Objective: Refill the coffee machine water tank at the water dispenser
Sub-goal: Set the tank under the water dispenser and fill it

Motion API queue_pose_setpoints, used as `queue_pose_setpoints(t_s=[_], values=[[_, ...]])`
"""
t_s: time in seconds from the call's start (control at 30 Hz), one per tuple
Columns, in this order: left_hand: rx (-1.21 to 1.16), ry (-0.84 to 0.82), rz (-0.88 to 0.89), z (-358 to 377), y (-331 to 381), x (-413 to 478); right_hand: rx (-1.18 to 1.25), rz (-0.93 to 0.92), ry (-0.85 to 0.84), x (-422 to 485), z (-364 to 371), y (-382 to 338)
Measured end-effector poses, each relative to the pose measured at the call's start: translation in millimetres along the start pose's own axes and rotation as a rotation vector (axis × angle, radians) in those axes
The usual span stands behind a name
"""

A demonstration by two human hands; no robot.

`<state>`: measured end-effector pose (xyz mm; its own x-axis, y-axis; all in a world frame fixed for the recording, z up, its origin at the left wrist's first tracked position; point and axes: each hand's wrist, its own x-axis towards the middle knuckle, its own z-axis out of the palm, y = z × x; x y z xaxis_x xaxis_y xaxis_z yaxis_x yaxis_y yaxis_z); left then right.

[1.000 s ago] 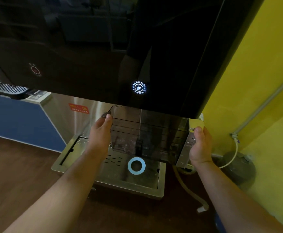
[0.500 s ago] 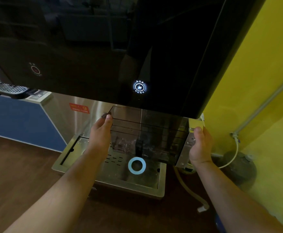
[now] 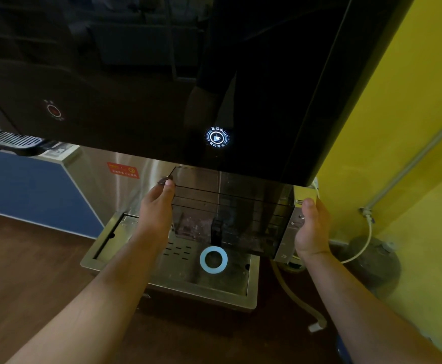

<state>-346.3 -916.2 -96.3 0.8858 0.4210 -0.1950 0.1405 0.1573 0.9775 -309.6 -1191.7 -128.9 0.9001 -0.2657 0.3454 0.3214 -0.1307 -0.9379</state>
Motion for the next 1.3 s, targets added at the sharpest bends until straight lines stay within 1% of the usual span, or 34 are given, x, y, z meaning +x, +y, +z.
queue_pose_setpoints(t_s=[0.33,0.5,0.63,0.83,1.03,1.3], values=[[-0.017,-0.001,0.008,0.8,2.0,-1.8,-0.007,0.018,-0.001,0.2,0.2,0.8],[-0.010,-0.012,0.006,0.5,3.3,-4.0,0.041,0.031,0.002,-1.0,2.2,-1.6],[-0.031,-0.011,0.012,1.6,5.0,-5.6,0.035,0.029,0.024,-1.7,3.0,-2.1],[-0.026,-0.011,-0.003,3.2,6.5,-6.2,0.026,-0.003,-0.006,-1.2,3.8,-5.2],[-0.016,0.002,0.003,4.5,5.2,-4.5,0.038,0.005,0.005,-0.8,3.2,-5.2],[-0.028,-0.042,0.006,2.9,5.2,-6.1,0.017,-0.005,-0.022,-0.4,1.8,-3.4]])
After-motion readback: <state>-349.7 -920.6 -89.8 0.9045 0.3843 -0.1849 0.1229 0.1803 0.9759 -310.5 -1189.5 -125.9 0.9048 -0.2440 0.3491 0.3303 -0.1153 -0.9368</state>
